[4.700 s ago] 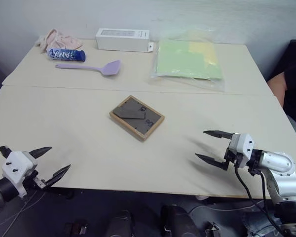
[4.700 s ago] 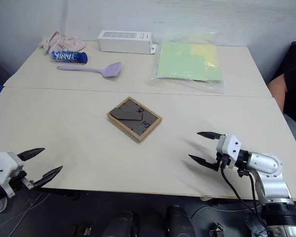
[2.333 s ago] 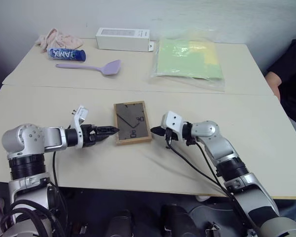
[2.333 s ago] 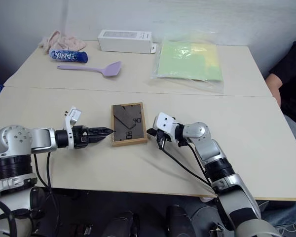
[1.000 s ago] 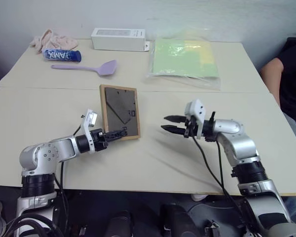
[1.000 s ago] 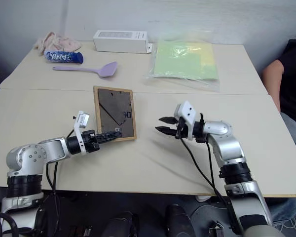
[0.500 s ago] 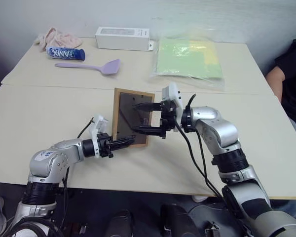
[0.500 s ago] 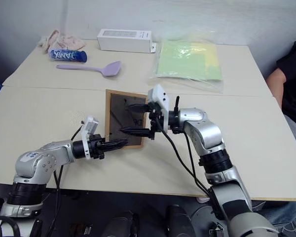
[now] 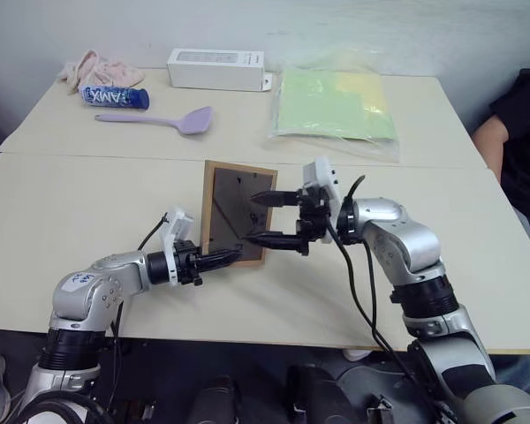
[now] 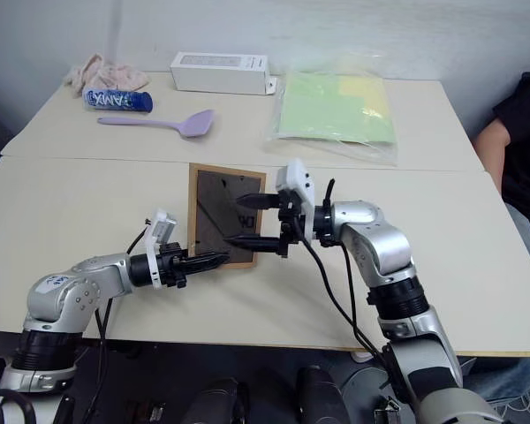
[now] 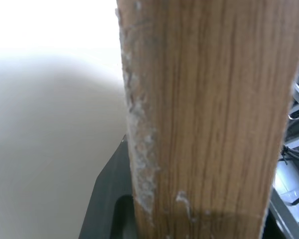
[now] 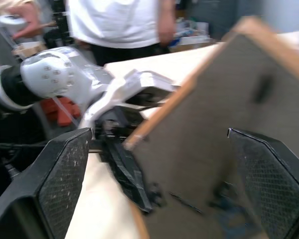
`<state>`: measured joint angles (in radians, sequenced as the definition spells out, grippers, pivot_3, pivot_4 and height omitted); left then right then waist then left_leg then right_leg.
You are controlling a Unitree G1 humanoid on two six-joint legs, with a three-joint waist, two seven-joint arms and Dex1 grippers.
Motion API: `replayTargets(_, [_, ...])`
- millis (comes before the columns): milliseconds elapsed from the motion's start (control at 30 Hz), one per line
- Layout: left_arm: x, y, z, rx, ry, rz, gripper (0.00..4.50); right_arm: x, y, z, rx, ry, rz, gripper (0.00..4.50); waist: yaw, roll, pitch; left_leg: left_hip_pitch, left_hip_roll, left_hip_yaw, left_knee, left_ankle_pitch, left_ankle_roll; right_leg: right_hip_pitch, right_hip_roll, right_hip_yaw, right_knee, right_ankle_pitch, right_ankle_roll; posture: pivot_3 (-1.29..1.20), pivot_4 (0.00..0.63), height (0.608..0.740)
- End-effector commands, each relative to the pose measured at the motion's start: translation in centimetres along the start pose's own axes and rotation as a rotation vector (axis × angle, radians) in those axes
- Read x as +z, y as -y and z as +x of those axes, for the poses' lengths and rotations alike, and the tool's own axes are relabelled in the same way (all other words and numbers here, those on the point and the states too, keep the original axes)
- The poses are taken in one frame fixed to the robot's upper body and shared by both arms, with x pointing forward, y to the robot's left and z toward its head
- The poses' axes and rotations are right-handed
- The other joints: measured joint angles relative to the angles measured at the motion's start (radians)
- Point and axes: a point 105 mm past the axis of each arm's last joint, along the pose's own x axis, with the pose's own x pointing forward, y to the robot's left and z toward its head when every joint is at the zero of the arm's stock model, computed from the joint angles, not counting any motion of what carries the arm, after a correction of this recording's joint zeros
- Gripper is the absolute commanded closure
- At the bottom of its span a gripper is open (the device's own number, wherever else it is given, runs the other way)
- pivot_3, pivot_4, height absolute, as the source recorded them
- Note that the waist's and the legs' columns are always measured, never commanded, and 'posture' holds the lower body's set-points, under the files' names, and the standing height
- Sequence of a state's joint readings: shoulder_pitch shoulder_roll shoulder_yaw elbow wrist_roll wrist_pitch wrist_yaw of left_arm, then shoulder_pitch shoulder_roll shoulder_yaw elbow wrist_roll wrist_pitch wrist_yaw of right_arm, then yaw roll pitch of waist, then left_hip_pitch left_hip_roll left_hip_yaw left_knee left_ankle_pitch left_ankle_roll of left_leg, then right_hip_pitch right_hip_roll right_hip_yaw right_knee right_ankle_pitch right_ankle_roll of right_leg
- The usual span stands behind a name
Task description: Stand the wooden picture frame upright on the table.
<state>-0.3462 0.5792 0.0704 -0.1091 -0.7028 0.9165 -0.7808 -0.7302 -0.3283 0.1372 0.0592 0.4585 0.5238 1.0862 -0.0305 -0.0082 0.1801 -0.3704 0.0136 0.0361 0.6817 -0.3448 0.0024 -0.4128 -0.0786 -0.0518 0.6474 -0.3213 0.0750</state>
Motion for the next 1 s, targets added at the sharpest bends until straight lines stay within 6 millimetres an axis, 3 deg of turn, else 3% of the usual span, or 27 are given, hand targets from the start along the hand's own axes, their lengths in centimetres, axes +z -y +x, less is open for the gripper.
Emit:
replayTargets(33, [0.7,0.8,0.2,-0.035,0.012,0.041,3.23,0.3,0.6,0.9,-0.022,0.009,-0.03,0.05,0.0,0.0,0.0,0.0,0.0,0.0,0.0,0.0,0.0,0.0,0.0,0.0,0.0,0.0,0.0,0.0,0.15,0.74])
replayTargets(267, [1.2,0.7,0.3,-0.032,0.027,0.015,3.23,0.6,-1.7,2.2,0.112,0.037,-0.08,0.05,0.001,0.0,0.0,0.0,0.0,0.0,0.0,0.0,0.0,0.0,0.0,0.0,0.001,0.0,0.0,0.0,0.15,0.74])
replayTargets(467, [1.4,0.8,-0.3,-0.039,0.027,-0.018,3.23,0.3,-2.7,0.3,0.162,0.025,-0.141,0.05,0.003,0.0,0.0,-0.001,0.0,0.0,0.0,-0.001,0.001,0.0,0.0,0.0,0.0,0.0,0.0,0.0,0.15,0.74])
replayTargets(667, [2.2,1.1,-0.7,-0.068,0.065,-0.07,3.23,-0.2,-2.3,-1.2,0.144,0.031,-0.227,0.05,0.001,0.0,0.0,0.0,0.0,0.0,0.0,0.0,0.001,0.0,0.0,0.0,0.0,0.0,0.0,0.0,0.15,0.74])
replayTargets(833, [3.2,2.3,-1.5,-0.146,0.094,-0.185,3.23,0.8,-1.8,-3.2,0.111,0.101,-0.275,0.05,0.003,0.0,0.0,-0.001,0.0,0.0,0.0,-0.001,0.001,0.0,0.0,0.0,0.0,0.0,0.0,0.0,0.15,0.74])
replayTargets(1000, [2.7,2.3,-2.6,-0.139,0.014,-0.314,3.23,1.9,-1.2,-4.6,0.036,0.169,-0.36,0.05,0.002,0.0,0.0,0.0,0.0,0.0,0.0,-0.001,0.001,0.001,0.0,0.0,0.0,0.0,0.0,0.0,0.15,0.74])
